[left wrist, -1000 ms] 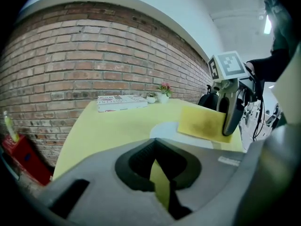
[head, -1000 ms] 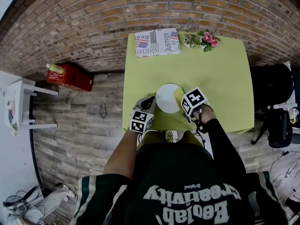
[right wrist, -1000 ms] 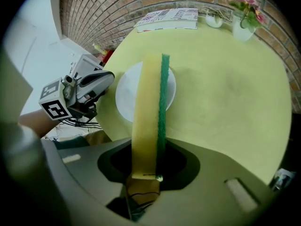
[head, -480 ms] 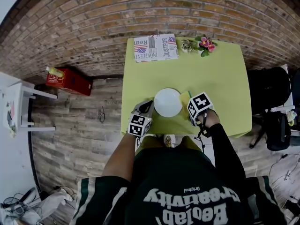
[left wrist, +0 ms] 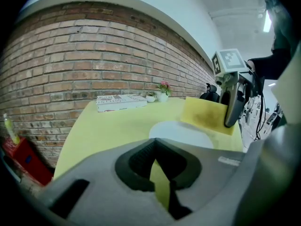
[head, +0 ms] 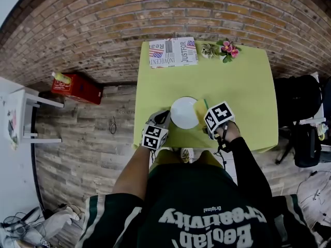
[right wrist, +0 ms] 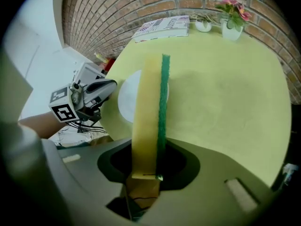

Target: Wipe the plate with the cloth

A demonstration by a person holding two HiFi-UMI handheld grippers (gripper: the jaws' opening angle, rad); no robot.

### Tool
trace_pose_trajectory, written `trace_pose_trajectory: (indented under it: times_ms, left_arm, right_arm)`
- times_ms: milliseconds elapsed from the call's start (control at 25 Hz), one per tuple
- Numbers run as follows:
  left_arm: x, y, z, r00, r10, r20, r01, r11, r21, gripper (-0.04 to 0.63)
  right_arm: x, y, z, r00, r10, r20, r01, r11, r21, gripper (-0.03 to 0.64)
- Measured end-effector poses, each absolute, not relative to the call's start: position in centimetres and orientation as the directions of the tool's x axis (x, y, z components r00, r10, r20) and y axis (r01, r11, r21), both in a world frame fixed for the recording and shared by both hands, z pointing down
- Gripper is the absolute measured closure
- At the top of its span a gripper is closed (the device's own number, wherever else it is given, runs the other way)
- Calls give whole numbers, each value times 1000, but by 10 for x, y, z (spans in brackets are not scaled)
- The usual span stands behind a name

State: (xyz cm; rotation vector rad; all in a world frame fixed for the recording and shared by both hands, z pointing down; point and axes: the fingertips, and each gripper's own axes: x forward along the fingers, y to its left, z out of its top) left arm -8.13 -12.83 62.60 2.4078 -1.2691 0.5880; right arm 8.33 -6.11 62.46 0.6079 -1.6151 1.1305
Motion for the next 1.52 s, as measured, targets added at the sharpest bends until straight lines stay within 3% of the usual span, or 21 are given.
trace_pose_trajectory:
  times_ms: [800,1520]
  left_arm:
    - [-87,-127,620,539,-707,458,-831,-534,155,588]
    - [-87,-128,620,528,-709,467,-837,-527,147,588]
  right_arm:
    - [2,-34,632,-342,244,907,-690,591,-419,480]
    - [14,-23,641,-329,277,903,-702,569,-430,480]
